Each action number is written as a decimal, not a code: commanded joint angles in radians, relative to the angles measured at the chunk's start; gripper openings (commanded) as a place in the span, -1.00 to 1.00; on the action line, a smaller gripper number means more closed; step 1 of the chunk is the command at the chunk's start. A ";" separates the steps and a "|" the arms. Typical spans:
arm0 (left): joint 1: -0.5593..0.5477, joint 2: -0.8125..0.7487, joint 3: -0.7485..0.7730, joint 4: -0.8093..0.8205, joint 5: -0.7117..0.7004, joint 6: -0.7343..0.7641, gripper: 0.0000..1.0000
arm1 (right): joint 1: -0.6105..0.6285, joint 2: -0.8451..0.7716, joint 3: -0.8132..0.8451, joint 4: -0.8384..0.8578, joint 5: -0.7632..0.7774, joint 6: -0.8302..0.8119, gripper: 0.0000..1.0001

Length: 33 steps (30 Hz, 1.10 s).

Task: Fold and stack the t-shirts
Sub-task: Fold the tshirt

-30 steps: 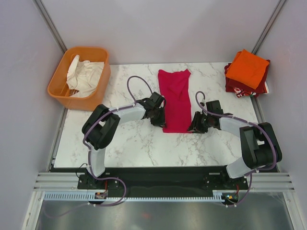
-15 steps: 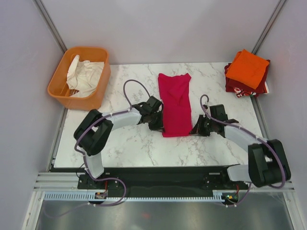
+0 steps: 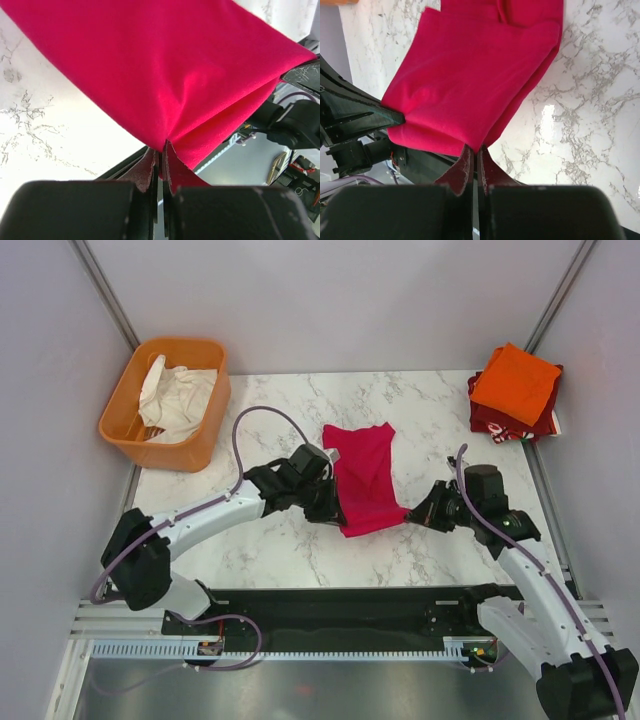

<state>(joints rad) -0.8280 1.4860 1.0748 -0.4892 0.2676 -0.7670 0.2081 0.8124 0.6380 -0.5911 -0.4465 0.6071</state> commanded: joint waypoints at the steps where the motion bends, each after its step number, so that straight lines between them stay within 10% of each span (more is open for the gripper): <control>1: 0.004 -0.032 0.095 -0.127 -0.002 -0.016 -0.90 | -0.001 0.013 0.118 -0.052 0.052 0.008 -1.00; 33: 0.371 0.598 0.813 -0.390 0.199 0.209 -0.71 | -0.001 0.856 0.816 0.117 0.226 -0.084 -1.00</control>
<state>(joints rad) -0.4919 2.0247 1.7962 -0.8104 0.4141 -0.6289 0.2142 1.6325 1.3643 -0.5312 -0.2970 0.5346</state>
